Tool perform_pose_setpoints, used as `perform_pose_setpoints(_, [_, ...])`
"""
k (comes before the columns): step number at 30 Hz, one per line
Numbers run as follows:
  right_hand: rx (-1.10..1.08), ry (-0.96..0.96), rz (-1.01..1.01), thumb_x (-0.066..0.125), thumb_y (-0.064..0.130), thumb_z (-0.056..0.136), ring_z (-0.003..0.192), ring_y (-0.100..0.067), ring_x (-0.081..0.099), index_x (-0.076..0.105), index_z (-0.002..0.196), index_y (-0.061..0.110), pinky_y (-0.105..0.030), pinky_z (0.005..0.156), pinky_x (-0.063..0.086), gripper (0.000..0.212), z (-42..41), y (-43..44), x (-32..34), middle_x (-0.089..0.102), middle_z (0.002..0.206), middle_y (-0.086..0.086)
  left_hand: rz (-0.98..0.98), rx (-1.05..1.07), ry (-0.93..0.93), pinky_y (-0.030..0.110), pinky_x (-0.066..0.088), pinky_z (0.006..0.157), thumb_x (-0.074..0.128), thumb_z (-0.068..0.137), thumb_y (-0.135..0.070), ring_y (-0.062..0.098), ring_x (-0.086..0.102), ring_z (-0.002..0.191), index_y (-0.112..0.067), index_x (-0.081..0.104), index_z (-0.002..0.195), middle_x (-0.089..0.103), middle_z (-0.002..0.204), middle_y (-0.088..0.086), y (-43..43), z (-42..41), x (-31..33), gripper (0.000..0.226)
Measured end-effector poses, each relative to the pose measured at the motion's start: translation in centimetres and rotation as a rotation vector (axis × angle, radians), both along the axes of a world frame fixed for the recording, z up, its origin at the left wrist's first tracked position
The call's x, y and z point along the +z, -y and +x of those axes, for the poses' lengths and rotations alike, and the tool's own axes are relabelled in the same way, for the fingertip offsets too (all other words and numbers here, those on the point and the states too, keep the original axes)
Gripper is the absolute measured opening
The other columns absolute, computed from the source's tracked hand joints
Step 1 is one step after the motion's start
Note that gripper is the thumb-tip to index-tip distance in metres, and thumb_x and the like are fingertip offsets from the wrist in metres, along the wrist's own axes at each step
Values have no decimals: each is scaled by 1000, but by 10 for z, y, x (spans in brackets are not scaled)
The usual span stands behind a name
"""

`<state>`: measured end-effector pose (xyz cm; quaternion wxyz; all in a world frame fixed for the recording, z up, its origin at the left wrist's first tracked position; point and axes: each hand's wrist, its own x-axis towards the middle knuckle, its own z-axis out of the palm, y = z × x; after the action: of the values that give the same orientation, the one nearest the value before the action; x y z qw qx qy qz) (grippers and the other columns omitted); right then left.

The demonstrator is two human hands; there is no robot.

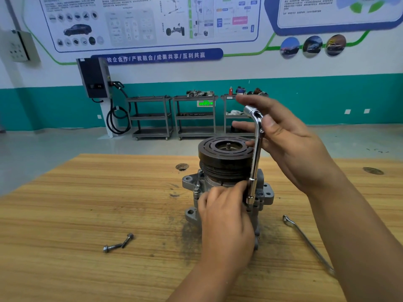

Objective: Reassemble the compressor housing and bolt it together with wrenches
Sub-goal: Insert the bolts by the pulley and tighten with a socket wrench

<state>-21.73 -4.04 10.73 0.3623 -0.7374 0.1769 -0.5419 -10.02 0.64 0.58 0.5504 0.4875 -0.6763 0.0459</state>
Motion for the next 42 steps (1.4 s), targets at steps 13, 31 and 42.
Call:
perform_pose_setpoints(13, [-234, -323, -205, 56, -1, 88, 95, -20, 60, 61, 101, 29, -32, 85, 49, 33, -15, -8, 37, 64, 106, 12, 43, -36, -68, 37, 41, 82, 47, 73, -12, -25, 27, 99, -23, 59, 105, 45, 88, -27, 3, 2, -6, 36])
perform_pose_setpoints(31, [-478, -725, -317, 67, 42, 67, 61, 4, 52, 70, 81, 15, -6, 54, 35, 31, -23, -6, 62, 64, 69, 3, 102, -161, -151, 28, 36, 92, 39, 77, -9, 4, 42, 105, -25, 60, 114, 55, 103, -18, -1, 13, -8, 46])
perform_pose_setpoints(42, [-370, -623, -4, 49, 10, 93, 44, 0, 49, 66, 88, 14, -9, 46, 36, 18, -9, -35, 56, 66, 55, 10, -63, -102, -70, 49, 49, 82, 59, 78, -24, -13, 28, 95, -17, 66, 103, 42, 94, -26, 3, 9, -11, 27])
